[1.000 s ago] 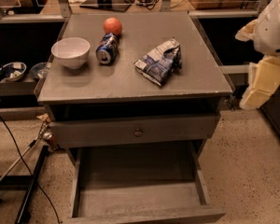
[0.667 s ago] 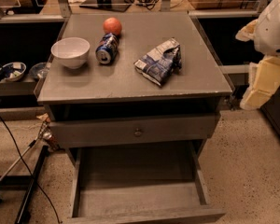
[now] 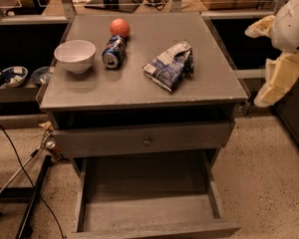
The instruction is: Place blue chip bag into middle drawer
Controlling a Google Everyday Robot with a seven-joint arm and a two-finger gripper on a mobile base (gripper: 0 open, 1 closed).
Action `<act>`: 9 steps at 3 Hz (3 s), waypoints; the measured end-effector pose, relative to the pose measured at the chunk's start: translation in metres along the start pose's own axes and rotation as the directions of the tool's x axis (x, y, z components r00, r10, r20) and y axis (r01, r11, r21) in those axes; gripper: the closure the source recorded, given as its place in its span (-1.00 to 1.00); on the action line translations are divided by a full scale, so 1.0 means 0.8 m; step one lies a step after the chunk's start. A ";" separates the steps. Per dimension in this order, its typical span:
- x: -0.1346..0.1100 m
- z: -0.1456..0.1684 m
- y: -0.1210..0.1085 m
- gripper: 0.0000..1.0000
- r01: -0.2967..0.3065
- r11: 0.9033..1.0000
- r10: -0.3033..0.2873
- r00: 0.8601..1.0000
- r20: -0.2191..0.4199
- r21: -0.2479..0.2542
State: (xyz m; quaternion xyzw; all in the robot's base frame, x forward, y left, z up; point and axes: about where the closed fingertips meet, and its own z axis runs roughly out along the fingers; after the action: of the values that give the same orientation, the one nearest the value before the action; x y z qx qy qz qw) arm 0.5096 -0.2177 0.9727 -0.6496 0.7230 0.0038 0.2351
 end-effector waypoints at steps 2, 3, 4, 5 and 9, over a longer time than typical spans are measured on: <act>-0.017 0.020 -0.049 -1.00 0.124 0.992 -0.124 0.989 0.086 0.006; -0.027 0.034 -0.081 -1.00 0.164 0.986 -0.165 0.985 0.047 0.019; -0.037 0.055 -0.118 -1.00 0.189 0.982 -0.189 0.982 0.017 0.028; -0.037 0.055 -0.118 -1.00 0.189 0.982 -0.190 0.982 0.018 0.028; -0.098 0.142 -0.166 -1.00 0.289 0.957 -0.285 0.947 0.150 -0.004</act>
Offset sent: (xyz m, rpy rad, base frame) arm 0.0310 0.0089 -0.0003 0.0335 -0.0311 0.1070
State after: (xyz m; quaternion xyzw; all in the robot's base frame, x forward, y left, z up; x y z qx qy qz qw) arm 0.6759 -0.1298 0.9381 -0.7486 0.6014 0.0270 0.2778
